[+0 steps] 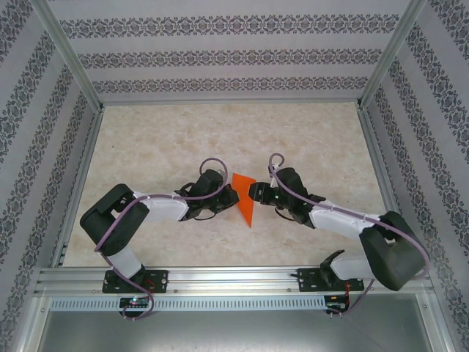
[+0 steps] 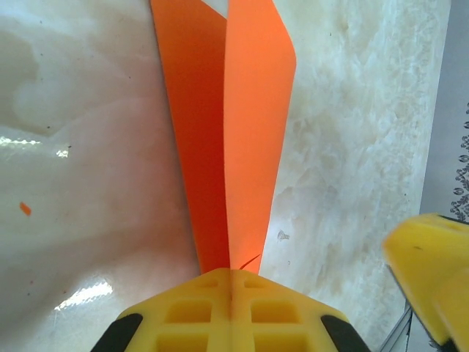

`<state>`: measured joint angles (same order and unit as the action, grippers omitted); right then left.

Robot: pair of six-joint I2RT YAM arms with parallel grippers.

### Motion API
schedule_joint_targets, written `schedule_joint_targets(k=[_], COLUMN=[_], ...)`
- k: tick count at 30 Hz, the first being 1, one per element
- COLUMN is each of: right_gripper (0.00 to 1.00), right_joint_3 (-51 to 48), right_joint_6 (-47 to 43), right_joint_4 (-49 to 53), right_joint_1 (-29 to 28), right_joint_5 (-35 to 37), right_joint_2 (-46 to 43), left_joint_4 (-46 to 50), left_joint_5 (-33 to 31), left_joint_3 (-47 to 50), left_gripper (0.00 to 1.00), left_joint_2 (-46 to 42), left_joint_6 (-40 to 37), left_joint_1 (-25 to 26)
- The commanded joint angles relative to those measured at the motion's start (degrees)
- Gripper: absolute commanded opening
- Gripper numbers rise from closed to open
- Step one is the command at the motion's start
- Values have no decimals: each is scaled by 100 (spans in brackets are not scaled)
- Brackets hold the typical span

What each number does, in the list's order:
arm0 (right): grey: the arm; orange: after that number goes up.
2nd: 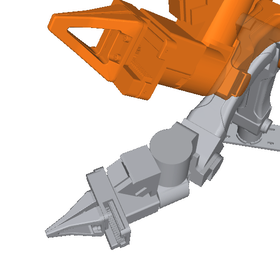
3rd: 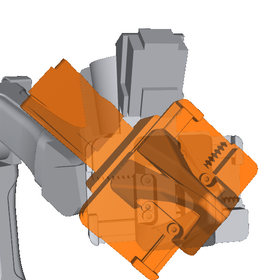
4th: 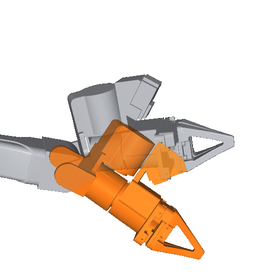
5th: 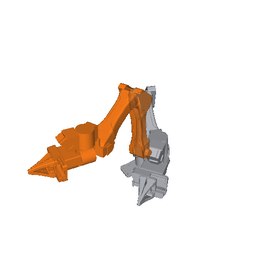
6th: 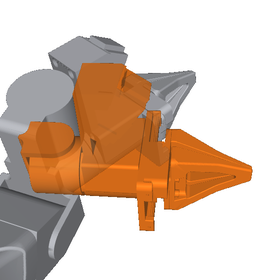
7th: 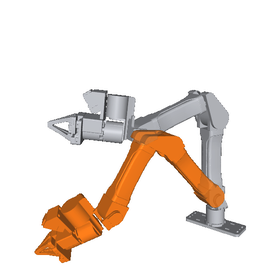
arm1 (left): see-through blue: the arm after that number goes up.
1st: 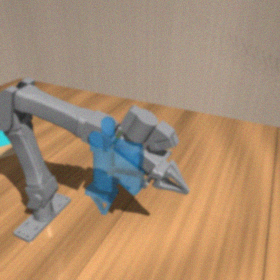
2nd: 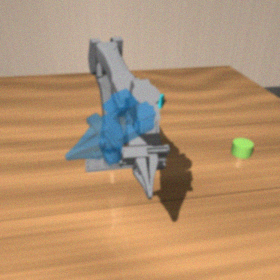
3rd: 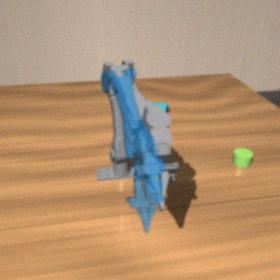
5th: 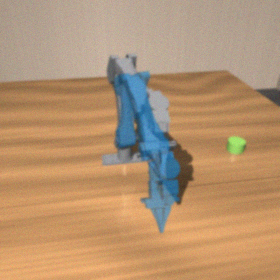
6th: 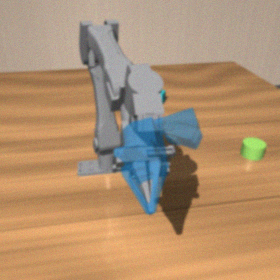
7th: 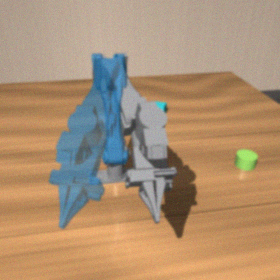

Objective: Fold a paper plane with a square sheet of paper (pick it up from the middle)
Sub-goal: Fold the wing for the fifth time at the center of the table.

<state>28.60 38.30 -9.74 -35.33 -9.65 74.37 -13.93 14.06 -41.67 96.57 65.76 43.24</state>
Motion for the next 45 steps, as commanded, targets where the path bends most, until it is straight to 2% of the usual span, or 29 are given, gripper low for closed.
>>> schedule_joint_targets(k=[1, 4, 7, 9, 15, 21, 27, 29, 33, 45], right_gripper=[41, 41, 42, 43, 46, 46, 45, 45, 43, 33], right_joint_3=[-262, -463, -946, -1210, -1154, -946, -620, -546, -306, -214], right_joint_6=[-891, -1094, -1261, -1406, -2042, -2972, -3616, -3740, -3995, -4072], right_joint_4=[69, 86, -455, -618, -516, -842, -1190, -1345, -1326, -1377], right_joint_1=[-672, -1231, -1652, -1810, -2458, -2881, -3113, -3207, -3260, -3318], right_joint_5=[1436, 2228, 2766, 2892, 3423, 3740, 4077, 4414, 4459, 4750], right_joint_2=[-347, -630, -844, -871, -817, -256, 462, 693, 1092, 1791], left_joint_4=[180, 279, 428, 457, 405, 429, 381, 368, 365, 320], left_joint_5=[-22, -37, -38, -29, 61, 75, 81, 94, 125, 139], left_joint_3=[-104, -165, -237, -262, -327, -325, -261, -256, -278, -249], left_gripper=[0, 0, 0, 0, 0, 0, 0, 0, 0, 0], left_joint_2=[-77, -102, -113, -95, 1, -8, 1, 10, 37, 94], left_joint_6=[165, 160, 129, 130, 150, 156, 164, 166, 164, 153], left_joint_1=[-35, -35, -35, -35, -35, -35, -33, -35, -35, -35])
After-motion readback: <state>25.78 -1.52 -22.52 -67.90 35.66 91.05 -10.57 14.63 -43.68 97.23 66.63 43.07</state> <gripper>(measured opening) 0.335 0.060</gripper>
